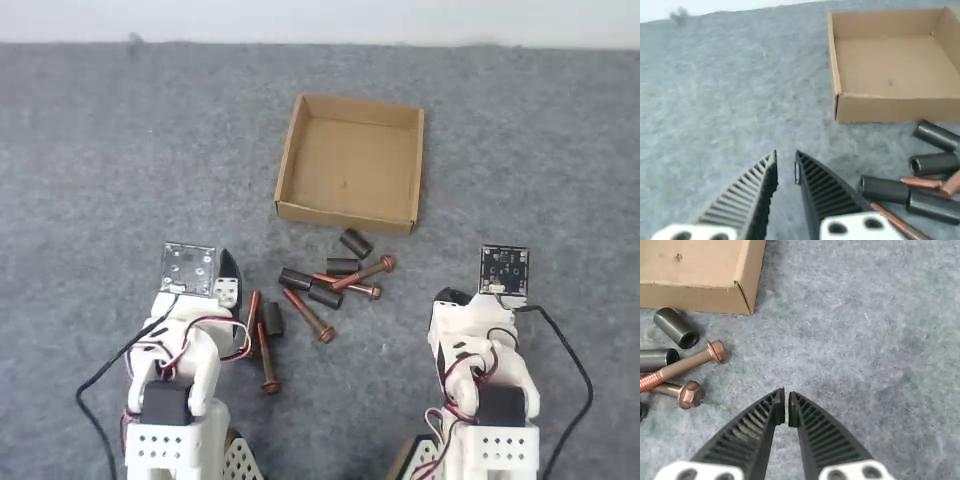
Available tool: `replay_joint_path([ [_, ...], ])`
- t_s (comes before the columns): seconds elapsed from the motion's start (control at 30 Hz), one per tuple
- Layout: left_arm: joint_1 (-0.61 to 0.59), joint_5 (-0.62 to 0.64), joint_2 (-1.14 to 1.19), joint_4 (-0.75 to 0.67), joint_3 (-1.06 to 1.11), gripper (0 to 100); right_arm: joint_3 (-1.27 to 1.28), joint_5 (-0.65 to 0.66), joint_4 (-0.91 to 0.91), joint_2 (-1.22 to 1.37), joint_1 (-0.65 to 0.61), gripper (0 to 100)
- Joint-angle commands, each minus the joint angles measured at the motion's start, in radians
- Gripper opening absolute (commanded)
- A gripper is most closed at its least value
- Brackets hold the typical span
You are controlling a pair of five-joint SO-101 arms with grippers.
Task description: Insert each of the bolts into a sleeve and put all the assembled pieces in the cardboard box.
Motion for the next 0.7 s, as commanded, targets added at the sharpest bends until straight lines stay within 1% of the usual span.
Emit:
replay_joint_path([
  [0.0,0.011,-0.008,-0.018,0.057,-0.025,6,0.018,0.098,-0.007,0.001,0.015,0.6],
  [0.03,-0.003,-0.029,-0.018,0.069,-0.042,6,0.018,0.166,0.008,-0.005,0.015,0.6],
  [0.13,-0.114,-0.172,-0.018,0.066,-0.124,6,0.018,0.399,0.038,-0.007,0.010,0.6],
  [0.17,-0.141,-0.189,-0.017,0.055,-0.145,6,0.018,0.460,0.047,-0.007,0.008,0.6],
  [0.2,-0.161,-0.173,-0.017,0.049,-0.166,6,0.018,0.491,0.053,-0.007,0.007,0.6],
  [0.27,-0.184,-0.132,-0.015,0.055,-0.205,6,0.018,0.496,0.054,-0.007,0.005,0.6],
  [0.4,-0.173,-0.092,0.061,0.071,-0.269,6,0.015,0.497,0.073,-0.007,0.012,0.6],
  [0.57,-0.161,-0.043,0.307,0.074,-0.407,6,0.015,0.497,0.079,-0.007,0.015,0.6],
  [0.67,-0.161,0.012,0.474,0.074,-0.483,6,0.015,0.499,0.079,-0.007,0.016,0.6],
])
